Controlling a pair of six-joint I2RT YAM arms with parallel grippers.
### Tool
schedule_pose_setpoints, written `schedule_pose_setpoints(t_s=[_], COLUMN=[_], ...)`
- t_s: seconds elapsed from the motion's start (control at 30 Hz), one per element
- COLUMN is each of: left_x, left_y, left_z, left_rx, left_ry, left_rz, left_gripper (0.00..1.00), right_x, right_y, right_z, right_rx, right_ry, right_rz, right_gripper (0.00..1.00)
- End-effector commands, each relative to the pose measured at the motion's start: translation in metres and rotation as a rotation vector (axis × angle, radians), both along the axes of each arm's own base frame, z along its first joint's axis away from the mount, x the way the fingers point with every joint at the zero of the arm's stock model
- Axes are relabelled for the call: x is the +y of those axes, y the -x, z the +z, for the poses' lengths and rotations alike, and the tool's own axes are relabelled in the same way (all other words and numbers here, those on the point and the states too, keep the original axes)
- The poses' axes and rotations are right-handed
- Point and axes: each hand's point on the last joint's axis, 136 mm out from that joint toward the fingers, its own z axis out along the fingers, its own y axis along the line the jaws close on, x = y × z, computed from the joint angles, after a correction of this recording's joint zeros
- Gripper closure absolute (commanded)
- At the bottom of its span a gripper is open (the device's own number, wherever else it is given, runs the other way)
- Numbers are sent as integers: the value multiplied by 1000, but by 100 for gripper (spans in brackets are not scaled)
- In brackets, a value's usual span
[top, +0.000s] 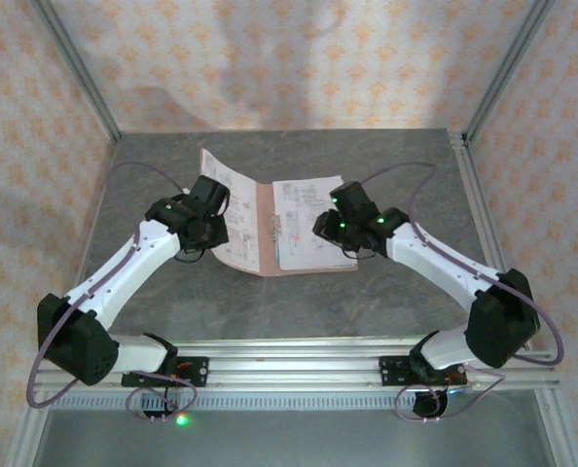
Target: Put the files into the folder
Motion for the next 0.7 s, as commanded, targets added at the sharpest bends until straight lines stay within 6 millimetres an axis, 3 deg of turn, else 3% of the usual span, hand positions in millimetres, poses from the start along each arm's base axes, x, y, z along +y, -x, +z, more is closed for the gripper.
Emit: schedule_pose_setpoints(t_s=[0.0,0.27,0.4,0.53,0.57,0.67], left_x=[14,-59,-116,-175,-193,-242], left_y=[10,-28,-43,-45,-47,-47], left_z=[23,49,48,36,18,-4], left_rx=[-3,-34,-49,-60,-32,-19], left_ry=[-164,-343,-356,-218,-166,57], left_rz=[-22,-199,-268,-303,-315,-356], left_gripper=[100,98,67,44,41,30], right_x=[-30,-47,-52,-68,-76,-97], right_y=[15,21,23,25,26,29], right_z=[-19,-22,-21,-18,-16,-7], right_rx=[62,77,74,63,55,7], right_ry=[62,72,82,118,138,195], right_rz=[-56,-99,-110,-156,-175,-228], right_gripper=[55,54,55,55,55,52])
